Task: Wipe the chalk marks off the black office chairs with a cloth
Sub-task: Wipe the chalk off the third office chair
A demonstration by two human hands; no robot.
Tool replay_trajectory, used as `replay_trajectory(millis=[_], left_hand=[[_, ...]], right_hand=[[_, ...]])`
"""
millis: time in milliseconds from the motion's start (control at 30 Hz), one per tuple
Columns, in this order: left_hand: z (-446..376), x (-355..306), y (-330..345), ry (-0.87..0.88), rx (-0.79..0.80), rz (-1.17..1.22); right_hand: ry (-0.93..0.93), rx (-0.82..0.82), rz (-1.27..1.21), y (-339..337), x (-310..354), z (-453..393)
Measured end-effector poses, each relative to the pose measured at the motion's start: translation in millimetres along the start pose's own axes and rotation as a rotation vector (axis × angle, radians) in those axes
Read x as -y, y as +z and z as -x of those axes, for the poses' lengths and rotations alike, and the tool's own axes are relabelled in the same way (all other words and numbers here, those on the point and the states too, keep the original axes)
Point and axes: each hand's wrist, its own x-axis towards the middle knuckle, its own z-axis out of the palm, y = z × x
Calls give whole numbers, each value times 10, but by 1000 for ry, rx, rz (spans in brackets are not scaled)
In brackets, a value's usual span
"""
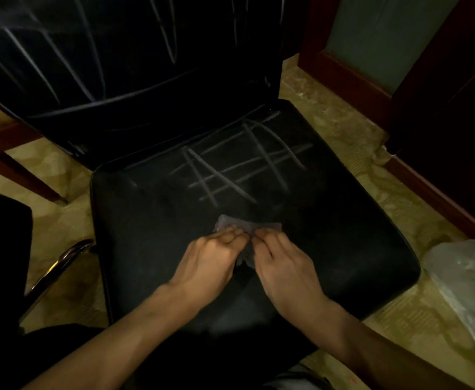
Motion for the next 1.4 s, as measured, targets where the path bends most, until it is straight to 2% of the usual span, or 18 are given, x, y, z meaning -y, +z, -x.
replay_trajectory(millis=[67, 233, 333, 500, 633, 733, 800, 867, 933, 1033, 1100, 1167, 1267, 1400], left_hand=[[-279, 21, -19, -24, 12, 3], [-1282, -189, -3, -126, -71, -32], [-1146, -203, -13, -78, -25, -54], [-313, -242, 3, -7, 52, 41], [-551, -217, 15, 27, 114, 50], [-1248, -266, 52, 17, 27, 43], [-1757, -353, 80, -50, -41, 6], [-2097, -450, 71, -127, -66, -39], [-2200, -491, 42, -145, -76, -12], [-1946, -451, -1, -108, -12, -56], [-1600, -409, -17, -39, 3, -95], [-1268, -376, -39, 48, 23, -63], [-1257, -226, -8, 114, 41, -27], [-1924, -14, 54, 89, -14, -76]], right_hand=[[44, 0, 23, 33, -243, -136], [262, 11, 73, -29, -728, -695], [237, -30, 61, -47, -620, -526], [98, -52, -76, -74, -318, 96], [68, -42, -23, -104, -522, 48], [213, -52, 89, -117, -980, -412], [329, 19, 133, -191, -1253, -753], [441, 107, 83, -232, -1420, -989], [487, 93, 33, -187, -1486, -1057], [388, 13, 18, -115, -1342, -858], [321, -78, 2, -76, -1159, -593], [275, -89, -24, -89, -959, -353], [269, -49, -35, -110, -910, -347], [345, 108, 75, -160, -1219, -986]])
